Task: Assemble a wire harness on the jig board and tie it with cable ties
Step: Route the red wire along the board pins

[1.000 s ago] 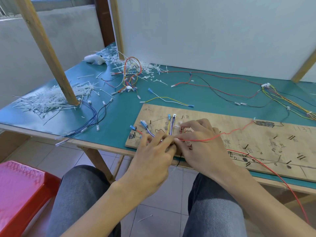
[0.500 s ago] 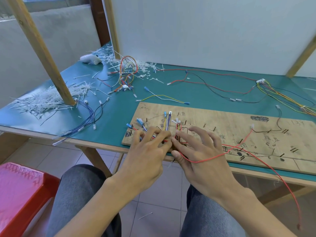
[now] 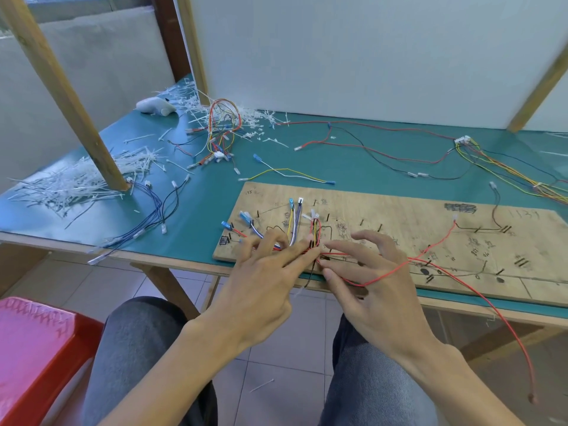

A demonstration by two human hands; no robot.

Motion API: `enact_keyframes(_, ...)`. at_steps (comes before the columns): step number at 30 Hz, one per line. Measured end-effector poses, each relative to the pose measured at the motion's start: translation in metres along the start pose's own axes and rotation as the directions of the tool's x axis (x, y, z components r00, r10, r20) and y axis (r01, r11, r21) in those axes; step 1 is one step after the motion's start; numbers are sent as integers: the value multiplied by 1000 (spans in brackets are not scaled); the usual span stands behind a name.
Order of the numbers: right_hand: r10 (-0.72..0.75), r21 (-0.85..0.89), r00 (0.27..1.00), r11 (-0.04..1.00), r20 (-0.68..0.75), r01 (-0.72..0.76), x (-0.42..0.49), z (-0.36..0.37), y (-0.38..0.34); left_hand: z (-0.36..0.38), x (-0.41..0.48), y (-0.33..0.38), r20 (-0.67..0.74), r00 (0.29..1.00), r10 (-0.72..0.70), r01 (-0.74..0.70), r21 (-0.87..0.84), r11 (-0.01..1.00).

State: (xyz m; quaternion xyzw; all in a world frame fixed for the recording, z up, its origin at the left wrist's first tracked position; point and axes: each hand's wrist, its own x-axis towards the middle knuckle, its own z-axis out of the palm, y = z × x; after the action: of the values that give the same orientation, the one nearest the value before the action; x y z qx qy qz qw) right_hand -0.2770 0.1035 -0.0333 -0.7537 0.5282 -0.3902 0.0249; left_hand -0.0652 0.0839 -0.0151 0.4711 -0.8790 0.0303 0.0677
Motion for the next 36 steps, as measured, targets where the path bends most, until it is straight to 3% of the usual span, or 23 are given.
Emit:
enact_keyframes(2, 122, 209, 990, 972, -71, -105, -3, -9, 4, 1, 1, -1, -11, 1000, 0, 0, 11, 1000)
enact_keyframes(4, 282, 471, 954, 858, -96, -206, -3, -23, 11, 2, 3, -1, -3, 1000, 4, -4, 27, 1000)
enact_keyframes(6, 415, 756, 906, 619, -85, -213, 1, -40, 19, 3, 3, -2, 6, 1000, 7, -7, 38, 999)
enact_keyframes(8, 507, 916, 861, 365, -44, -168, 8, -58, 28, 4, 3, -3, 16, 1000, 14, -15, 44, 999)
enact_keyframes(10, 518, 957, 855, 258, -22, -132, 12, -75, 38, 4, 3, -4, 23, 1000, 17, -18, 45, 999)
enact_keyframes(14, 545, 937, 836, 321, -68, -134, 5, -91, 56, 2, 4, -1, 35, 999, 4, -5, 40, 999)
enact_keyframes(19, 742, 864, 663, 394, -97, -314, -9, -91, 76, 1, 3, -1, 42, 999, 4, -6, 38, 999)
enact_keyframes(21, 765, 840, 635, 412, -109, -352, -14, -93, 85, 2, 3, -1, 40, 999, 5, -7, 41, 999)
enact_keyframes(25, 749, 631, 624, 598, -222, -494, -21, -99, 101, 4, 2, -1, 21, 1000, 9, -11, 64, 998)
enact_keyframes(29, 679, 384, 667, 730, -308, -565, -23, -103, 107, 8, 1, -1, 8, 1000, 8, -8, 79, 997)
enact_keyframes(32, 645, 245, 680, 763, -350, -598, -25, -102, 104, 11, -1, -2, -4, 1000, 4, -3, 85, 996)
enact_keyframes(36, 670, 227, 632, 735, -390, -639, -31, -99, 98, 12, 1, 1, -32, 999, -12, 15, 101, 995)
